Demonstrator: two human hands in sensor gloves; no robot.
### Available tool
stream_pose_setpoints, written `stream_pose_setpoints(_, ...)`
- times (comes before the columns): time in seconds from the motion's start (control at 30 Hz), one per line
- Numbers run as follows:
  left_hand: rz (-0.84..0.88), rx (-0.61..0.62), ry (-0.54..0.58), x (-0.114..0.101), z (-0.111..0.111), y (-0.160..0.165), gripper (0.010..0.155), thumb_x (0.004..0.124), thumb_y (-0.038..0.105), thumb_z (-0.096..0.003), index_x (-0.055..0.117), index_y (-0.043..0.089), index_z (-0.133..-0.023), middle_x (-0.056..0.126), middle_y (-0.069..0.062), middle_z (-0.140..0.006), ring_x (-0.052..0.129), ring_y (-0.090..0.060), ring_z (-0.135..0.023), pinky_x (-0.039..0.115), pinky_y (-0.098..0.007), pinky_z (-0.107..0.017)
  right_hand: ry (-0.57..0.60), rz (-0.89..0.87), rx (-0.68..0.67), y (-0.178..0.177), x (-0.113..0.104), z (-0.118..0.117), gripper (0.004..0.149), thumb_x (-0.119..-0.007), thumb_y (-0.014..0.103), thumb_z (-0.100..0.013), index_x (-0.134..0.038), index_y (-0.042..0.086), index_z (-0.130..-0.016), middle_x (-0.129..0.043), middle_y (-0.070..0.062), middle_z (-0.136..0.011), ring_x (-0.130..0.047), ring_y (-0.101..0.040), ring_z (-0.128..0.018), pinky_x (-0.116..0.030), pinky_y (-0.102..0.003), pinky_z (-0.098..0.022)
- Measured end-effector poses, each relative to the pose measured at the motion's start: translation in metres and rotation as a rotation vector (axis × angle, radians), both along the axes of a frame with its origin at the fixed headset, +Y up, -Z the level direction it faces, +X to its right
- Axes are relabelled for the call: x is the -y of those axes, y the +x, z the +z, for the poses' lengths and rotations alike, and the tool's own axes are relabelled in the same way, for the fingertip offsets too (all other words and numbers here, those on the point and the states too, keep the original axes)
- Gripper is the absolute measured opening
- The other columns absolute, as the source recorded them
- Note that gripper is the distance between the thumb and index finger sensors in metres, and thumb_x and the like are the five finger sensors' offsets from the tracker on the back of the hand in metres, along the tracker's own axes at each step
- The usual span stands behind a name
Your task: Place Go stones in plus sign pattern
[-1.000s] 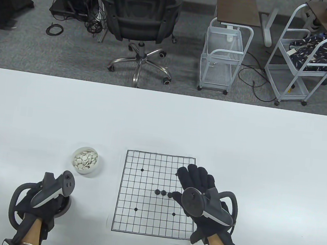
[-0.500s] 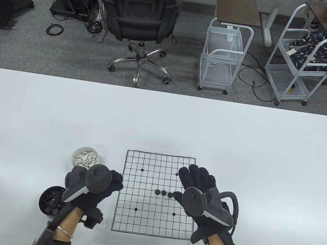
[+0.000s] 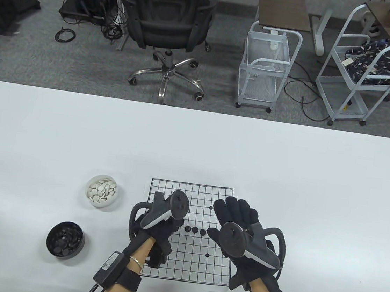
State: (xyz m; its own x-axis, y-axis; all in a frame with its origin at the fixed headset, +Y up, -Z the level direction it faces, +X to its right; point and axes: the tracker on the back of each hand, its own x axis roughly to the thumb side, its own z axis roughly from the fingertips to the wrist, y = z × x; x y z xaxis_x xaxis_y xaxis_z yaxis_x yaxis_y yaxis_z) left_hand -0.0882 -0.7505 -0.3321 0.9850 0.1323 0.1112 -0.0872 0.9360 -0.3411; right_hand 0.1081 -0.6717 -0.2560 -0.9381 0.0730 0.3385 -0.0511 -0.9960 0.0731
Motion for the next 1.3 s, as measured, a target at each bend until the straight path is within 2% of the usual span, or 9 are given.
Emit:
stream_pose_setpoints(0.17, -0.118, -0.011, 0.056, 0.005, 0.002, 0.011, 0.041, 0.073, 0.046, -0.0457, 0.087, 0.025, -0.078, 0.103, 0.009, -0.051, 0.1, 0.002, -0.032, 0.087, -0.03, -0.046, 0.006, -0.002, -0.009, -0.001, 0.0, 0.0, 0.073, -0.049, 0.055, -0.058, -0.03, 0.017, -0.117, -0.038, -0.022, -0.12, -0.039, -0.051, -0.109, -0.039, -0.058, -0.076)
stream_pose_setpoints(0.33, -0.159, -0.015, 0.053, 0.006, 0.003, 0.017, 0.041, 0.072, 0.046, -0.0466, 0.086, 0.025, -0.078, 0.102, 0.01, -0.05, 0.1, 0.001, -0.032, 0.087, -0.031, -0.047, 0.005, -0.004, -0.007, 0.0, 0.0, 0.0, 0.073, -0.05, 0.055, -0.058, -0.031, 0.017, -0.117, -0.038, -0.022, -0.12, -0.04, -0.051, -0.109, -0.039, -0.058, -0.076)
stream_pose_setpoints(0.9, -0.179, 0.024, 0.02, 0.003, 0.004, 0.015, 0.045, 0.068, 0.049, -0.0475, 0.083, 0.025, -0.082, 0.1, 0.01, -0.056, 0.099, 0.0, -0.037, 0.085, -0.033, -0.05, -0.003, 0.006, -0.001, 0.001, 0.001, 0.0, 0.073, -0.05, 0.055, -0.058, -0.031, 0.017, -0.117, -0.038, -0.022, -0.12, -0.04, -0.051, -0.109, -0.039, -0.058, -0.076)
stream_pose_setpoints(1.1, -0.228, 0.125, 0.144, -0.023, 0.017, -0.002, 0.048, 0.067, 0.05, -0.0473, 0.082, 0.026, -0.086, 0.103, 0.008, -0.067, 0.104, -0.003, -0.048, 0.085, -0.035, -0.054, -0.004, 0.004, -0.004, 0.001, 0.001, 0.0, 0.073, -0.05, 0.055, -0.058, -0.031, 0.017, -0.117, -0.038, -0.022, -0.12, -0.04, -0.051, -0.109, -0.039, -0.058, -0.076)
stream_pose_setpoints(1.2, -0.258, 0.156, 0.219, -0.044, 0.034, -0.024, 0.05, 0.066, 0.052, -0.0473, 0.081, 0.026, -0.088, 0.103, 0.008, -0.071, 0.104, -0.004, -0.052, 0.084, -0.037, -0.057, -0.004, 0.001, -0.002, 0.001, 0.001, 0.0, 0.073, -0.05, 0.055, -0.058, -0.031, 0.017, -0.117, -0.038, -0.022, -0.12, -0.04, -0.051, -0.109, -0.039, -0.058, -0.076)
stream_pose_setpoints(1.3, -0.352, 0.135, 0.298, -0.061, 0.053, -0.057, 0.052, 0.066, 0.054, -0.0468, 0.08, 0.027, -0.09, 0.102, 0.007, -0.074, 0.105, -0.005, -0.055, 0.083, -0.037, -0.059, -0.003, 0.005, 0.0, 0.001, 0.001, 0.0, 0.073, -0.05, 0.054, -0.058, -0.031, 0.017, -0.117, -0.038, -0.022, -0.12, -0.04, -0.051, -0.109, -0.039, -0.058, -0.076)
